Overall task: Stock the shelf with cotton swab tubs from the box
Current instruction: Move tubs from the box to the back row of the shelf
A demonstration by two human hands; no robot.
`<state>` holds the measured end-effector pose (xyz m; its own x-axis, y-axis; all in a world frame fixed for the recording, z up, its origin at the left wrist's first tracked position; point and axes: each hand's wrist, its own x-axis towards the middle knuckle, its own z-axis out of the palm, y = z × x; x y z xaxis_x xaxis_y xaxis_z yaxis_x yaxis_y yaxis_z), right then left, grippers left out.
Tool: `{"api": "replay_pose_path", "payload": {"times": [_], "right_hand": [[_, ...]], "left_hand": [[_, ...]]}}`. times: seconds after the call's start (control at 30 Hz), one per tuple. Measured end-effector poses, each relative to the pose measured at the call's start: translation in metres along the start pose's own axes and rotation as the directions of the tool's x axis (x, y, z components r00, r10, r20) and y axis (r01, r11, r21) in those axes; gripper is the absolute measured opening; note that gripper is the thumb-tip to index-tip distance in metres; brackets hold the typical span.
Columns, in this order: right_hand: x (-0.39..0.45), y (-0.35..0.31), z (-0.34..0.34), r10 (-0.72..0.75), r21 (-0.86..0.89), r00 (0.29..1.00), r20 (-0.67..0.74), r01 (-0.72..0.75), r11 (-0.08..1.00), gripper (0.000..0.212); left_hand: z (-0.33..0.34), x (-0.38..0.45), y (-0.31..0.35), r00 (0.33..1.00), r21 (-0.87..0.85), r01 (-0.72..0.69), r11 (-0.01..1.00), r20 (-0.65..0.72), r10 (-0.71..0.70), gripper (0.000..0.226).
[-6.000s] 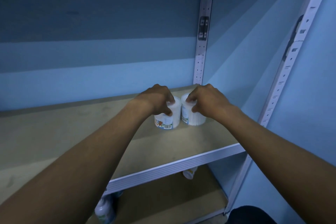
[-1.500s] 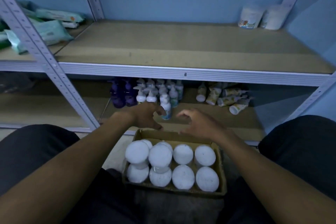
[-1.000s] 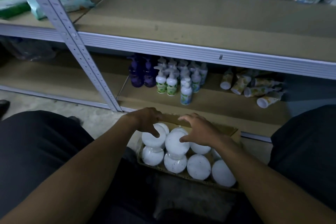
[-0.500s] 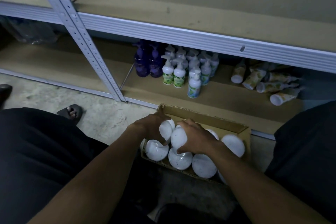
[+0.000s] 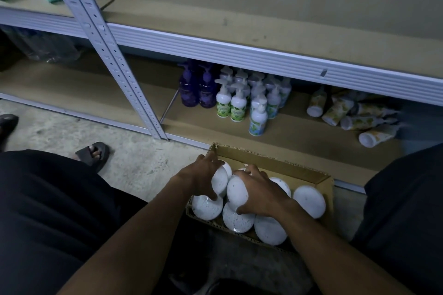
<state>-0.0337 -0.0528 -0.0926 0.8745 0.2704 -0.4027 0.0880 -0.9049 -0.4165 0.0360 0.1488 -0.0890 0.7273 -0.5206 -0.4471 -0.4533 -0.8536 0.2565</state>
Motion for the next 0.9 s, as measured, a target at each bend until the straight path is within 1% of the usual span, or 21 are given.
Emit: {"api": "replay_pose_path", "payload": {"times": [0.13, 0.3, 0.43, 0.5, 0.57, 0.63, 0.77, 0.9], "right_hand": [[-0.001, -0.001, -0.003, 0.004, 0.019, 1.000, -0.020, -0.004, 1.000, 0.097], [-0.007, -0.002, -0.017, 0.003, 0.060, 0.998, -0.065, 0.001, 0.998, 0.094], [-0.015, -0.004, -0.035, -0.007, 0.120, 0.992, -0.127, 0.022, 0.993, 0.096], [-0.020, -0.007, -0.046, -0.018, 0.121, 0.986, -0.168, 0.039, 0.992, 0.097], [-0.027, -0.009, -0.060, -0.037, 0.118, 0.979, -0.202, 0.062, 0.991, 0.093], [-0.033, -0.012, -0.076, -0.063, 0.125, 0.971, -0.232, 0.094, 0.988, 0.089], [-0.051, -0.018, -0.111, -0.110, 0.077, 0.944, -0.310, 0.140, 0.987, 0.083], [-0.072, -0.026, -0.143, -0.149, -0.008, 0.913, -0.380, 0.158, 0.987, 0.082]], "left_hand": [[-0.006, -0.003, 0.003, 0.999, -0.038, -0.028, 0.999, -0.045, 0.026, 0.104], [-0.025, -0.006, 0.006, 0.998, -0.060, -0.035, 0.998, -0.059, 0.031, 0.108], [-0.050, -0.012, 0.009, 0.995, -0.067, -0.039, 0.997, -0.097, 0.032, 0.099], [-0.064, -0.019, 0.012, 0.991, -0.075, -0.046, 0.996, -0.129, 0.036, 0.100], [-0.079, -0.028, 0.016, 0.987, -0.078, -0.046, 0.996, -0.157, 0.033, 0.100], [-0.096, -0.038, 0.021, 0.982, -0.068, -0.068, 0.995, -0.180, 0.054, 0.095], [-0.132, -0.060, 0.036, 0.964, -0.055, -0.140, 0.989, -0.235, 0.124, 0.081], [-0.165, -0.080, 0.053, 0.949, 0.005, -0.171, 0.985, -0.269, 0.166, 0.078]]}}
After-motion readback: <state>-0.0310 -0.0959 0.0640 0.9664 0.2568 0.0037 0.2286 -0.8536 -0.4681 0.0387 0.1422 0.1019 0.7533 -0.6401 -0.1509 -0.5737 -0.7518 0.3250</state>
